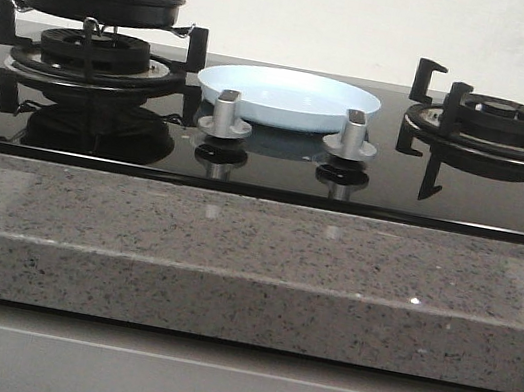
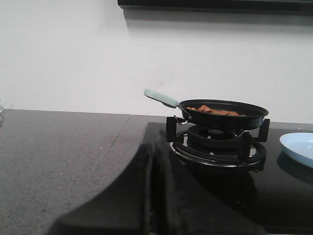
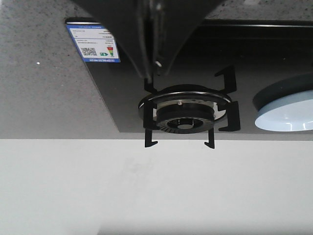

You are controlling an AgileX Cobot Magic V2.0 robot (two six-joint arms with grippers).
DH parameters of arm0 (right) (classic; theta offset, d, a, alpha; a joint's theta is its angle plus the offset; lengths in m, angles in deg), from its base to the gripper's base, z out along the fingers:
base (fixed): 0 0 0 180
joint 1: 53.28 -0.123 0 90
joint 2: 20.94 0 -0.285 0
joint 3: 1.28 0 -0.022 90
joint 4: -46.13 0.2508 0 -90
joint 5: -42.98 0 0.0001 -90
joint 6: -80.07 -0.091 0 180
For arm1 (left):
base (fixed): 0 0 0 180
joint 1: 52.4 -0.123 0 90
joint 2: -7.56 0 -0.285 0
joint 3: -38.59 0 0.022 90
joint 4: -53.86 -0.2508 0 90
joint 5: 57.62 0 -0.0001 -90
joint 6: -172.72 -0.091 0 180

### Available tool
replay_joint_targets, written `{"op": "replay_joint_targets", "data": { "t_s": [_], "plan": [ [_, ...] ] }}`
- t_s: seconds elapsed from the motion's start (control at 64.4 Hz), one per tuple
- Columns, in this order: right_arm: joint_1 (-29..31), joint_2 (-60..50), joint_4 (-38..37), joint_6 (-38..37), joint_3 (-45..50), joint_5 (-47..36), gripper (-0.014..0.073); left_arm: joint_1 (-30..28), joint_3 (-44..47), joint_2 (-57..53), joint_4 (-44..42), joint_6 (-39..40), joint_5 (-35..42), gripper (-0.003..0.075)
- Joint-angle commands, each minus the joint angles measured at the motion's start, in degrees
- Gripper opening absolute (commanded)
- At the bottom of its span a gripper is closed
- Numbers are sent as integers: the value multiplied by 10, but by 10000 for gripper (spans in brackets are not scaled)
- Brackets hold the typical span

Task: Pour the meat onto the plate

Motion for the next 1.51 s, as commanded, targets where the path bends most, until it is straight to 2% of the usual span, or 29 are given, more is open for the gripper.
{"op": "replay_joint_targets", "data": {
  "t_s": [0.0,1.211,1.491],
  "plan": [
    [3,-9,-9,2,-3,-49,-69,1,4,-10,4,3,45,-20],
    [3,-9,-6,2,-4,-50,-69,1,-1,-10,3,3,48,-20],
    [3,-7,-3,2,-83,70,-69,1,-93,-8,25,4,14,-20]
  ]
}}
